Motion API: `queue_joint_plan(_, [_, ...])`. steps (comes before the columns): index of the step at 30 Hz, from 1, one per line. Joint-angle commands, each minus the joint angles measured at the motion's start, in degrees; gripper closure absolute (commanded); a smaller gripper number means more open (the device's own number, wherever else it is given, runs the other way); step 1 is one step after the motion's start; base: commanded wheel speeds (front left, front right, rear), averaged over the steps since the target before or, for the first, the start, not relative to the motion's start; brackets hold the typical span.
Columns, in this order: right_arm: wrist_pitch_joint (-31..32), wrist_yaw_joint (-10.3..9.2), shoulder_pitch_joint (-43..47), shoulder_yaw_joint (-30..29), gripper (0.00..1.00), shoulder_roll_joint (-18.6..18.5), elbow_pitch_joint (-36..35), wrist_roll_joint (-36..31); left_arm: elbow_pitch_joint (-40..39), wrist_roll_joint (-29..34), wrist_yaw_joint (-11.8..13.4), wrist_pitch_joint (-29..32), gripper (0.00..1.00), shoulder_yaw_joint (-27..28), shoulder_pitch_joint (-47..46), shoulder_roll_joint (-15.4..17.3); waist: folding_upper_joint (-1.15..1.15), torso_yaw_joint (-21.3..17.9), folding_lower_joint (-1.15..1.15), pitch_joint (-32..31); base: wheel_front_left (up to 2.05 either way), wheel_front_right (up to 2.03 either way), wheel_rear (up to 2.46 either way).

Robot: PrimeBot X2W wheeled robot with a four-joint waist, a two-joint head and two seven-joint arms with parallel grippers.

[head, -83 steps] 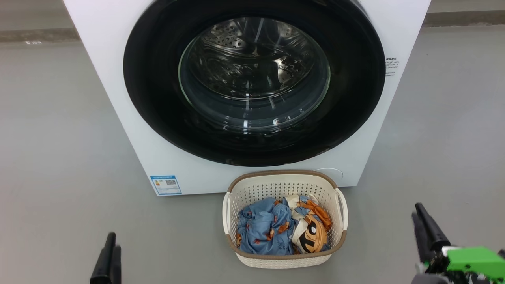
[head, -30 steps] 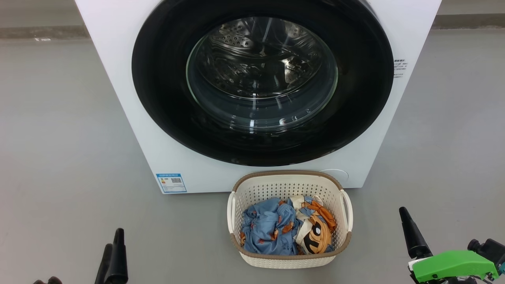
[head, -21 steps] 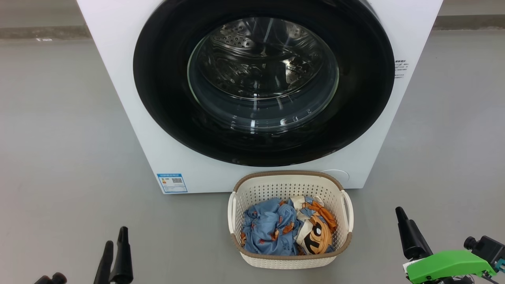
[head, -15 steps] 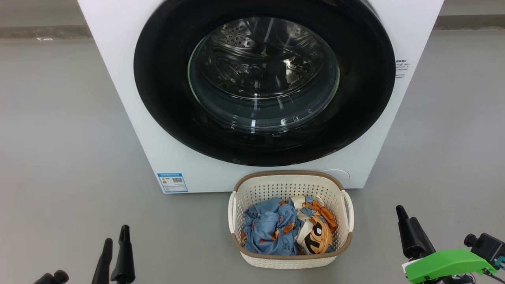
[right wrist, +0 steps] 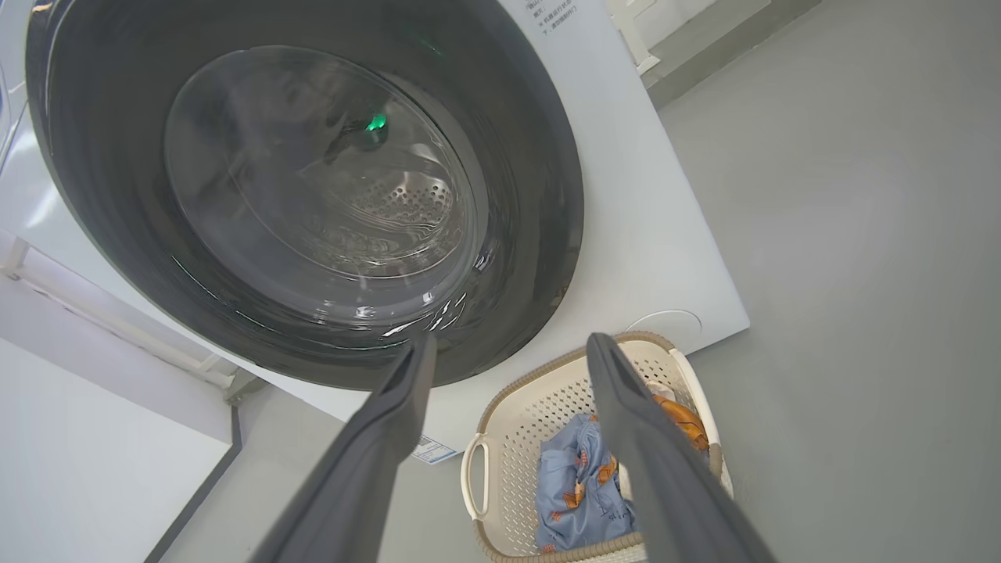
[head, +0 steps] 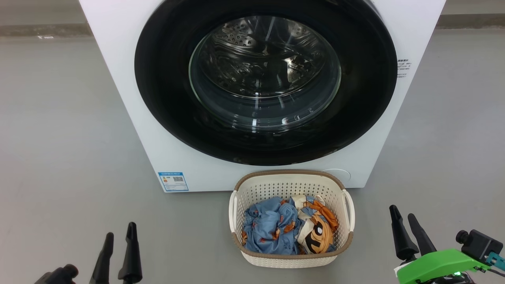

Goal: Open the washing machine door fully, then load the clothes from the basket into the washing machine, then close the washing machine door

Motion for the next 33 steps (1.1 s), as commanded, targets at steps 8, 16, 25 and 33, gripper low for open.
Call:
queue_joint_plan(8, [-2.1, 0.21, -2.7, 1.8, 0.0, -1.3, -1.7, -6.5, -2.3, 7.2, -0.3, -2.1, 0.0, 0.4, -1.3, 0.9, 0.0, 0.2, 0.0, 0.1, 0.0, 0.0, 0.0])
queue_joint_plan(16, [-3.5, 0.23, -2.8, 2.5, 0.0, -1.6, -1.7, -11.4, -2.6, 12.7, -0.3, -3.5, 0.0, 0.1, -1.3, 1.1, 0.0, 0.3, 0.0, 0.2, 0.0, 0.0, 0.0])
queue_joint_plan(25, [-5.0, 0.24, -2.8, 3.4, 0.0, -1.8, -1.9, -16.8, -3.0, 18.7, -0.3, -5.0, 0.0, -0.4, -1.4, 1.4, 0.0, 0.3, 0.0, 0.1, 0.0, 0.0, 0.0])
queue_joint_plan(33, [-6.3, 0.26, -2.6, 4.0, 0.0, -2.0, -2.2, -21.7, -3.1, 23.7, -0.3, -6.3, 0.0, -0.5, -1.3, 1.4, 0.0, 0.3, 0.0, 0.0, 0.0, 0.0, 0.0])
